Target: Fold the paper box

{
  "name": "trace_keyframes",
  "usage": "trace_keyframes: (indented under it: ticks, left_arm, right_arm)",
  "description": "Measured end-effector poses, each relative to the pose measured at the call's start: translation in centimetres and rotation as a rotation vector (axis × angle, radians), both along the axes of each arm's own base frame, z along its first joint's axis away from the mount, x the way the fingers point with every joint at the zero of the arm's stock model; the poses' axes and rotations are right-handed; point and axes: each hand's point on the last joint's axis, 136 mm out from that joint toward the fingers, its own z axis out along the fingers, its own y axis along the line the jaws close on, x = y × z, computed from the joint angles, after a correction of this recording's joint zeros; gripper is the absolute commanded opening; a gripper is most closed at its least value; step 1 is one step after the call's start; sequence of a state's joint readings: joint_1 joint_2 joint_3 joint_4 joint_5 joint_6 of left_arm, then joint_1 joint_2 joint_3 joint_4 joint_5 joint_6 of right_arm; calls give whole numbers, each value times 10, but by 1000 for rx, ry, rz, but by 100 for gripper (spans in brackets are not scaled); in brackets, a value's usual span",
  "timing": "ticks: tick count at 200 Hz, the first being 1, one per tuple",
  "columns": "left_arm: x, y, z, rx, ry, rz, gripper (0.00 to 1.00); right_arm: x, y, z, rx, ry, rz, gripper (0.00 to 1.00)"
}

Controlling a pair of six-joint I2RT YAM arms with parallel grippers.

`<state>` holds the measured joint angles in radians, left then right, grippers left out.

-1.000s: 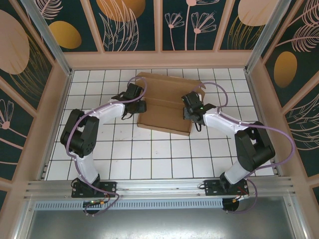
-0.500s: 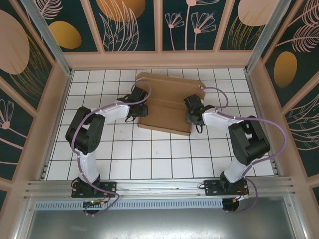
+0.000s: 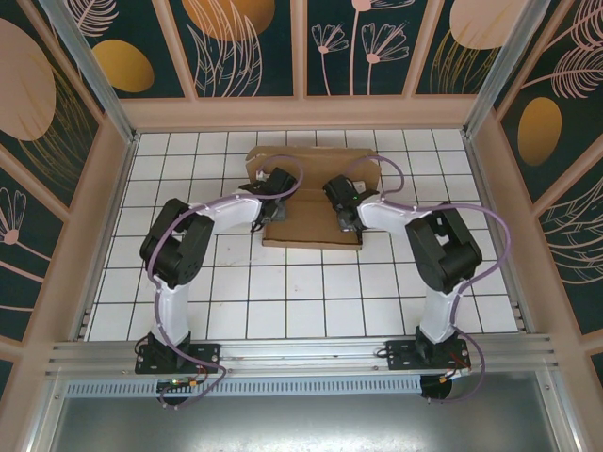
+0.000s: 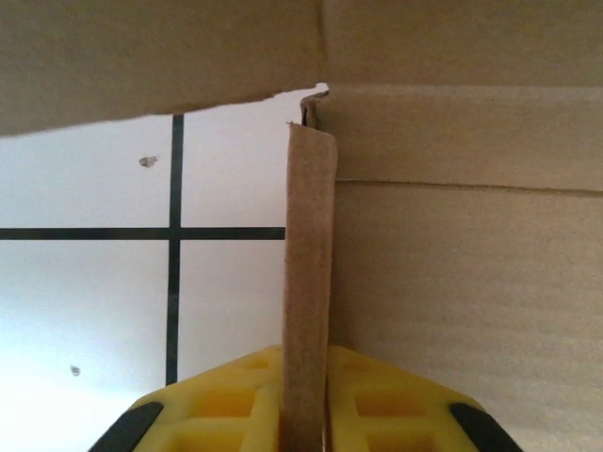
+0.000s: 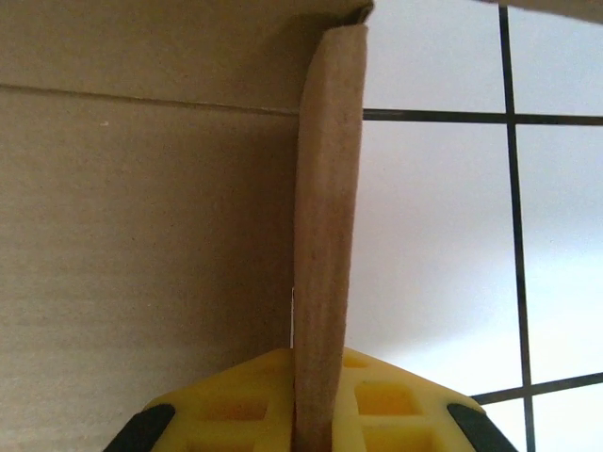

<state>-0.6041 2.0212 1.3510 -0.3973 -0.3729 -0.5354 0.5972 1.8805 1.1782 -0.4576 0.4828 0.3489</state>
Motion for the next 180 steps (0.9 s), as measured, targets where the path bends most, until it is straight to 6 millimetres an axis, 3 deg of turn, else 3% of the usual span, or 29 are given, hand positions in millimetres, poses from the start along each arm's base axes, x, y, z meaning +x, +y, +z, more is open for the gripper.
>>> trace_keyframes:
  ticks: [34,53,72,109,128,140,166,180]
  left_arm:
    - [-7,5,0,71,-6,32,15]
    - [-8,7,0,71,-5,50,21]
    - [-8,7,-1,62,-3,58,31]
    - [-13,3,3,1,-23,49,47]
    - [-15,0,21,-66,-62,32,49]
    - [-15,-2,40,-123,-105,25,51]
    - [-16,4,87,-224,-231,19,54]
    - [-20,11,109,-259,-294,18,58]
  right_arm:
    - [4,4,1,-107,-12,21,14]
    - [9,5,1,-135,-18,28,17]
    - [10,3,-1,-150,-14,33,26]
    - [9,3,4,-68,-31,79,56]
    - [11,3,31,42,-106,100,69]
    - [15,7,59,121,-188,120,77]
    - [16,19,123,255,-381,209,73]
    - [11,20,149,301,-478,254,72]
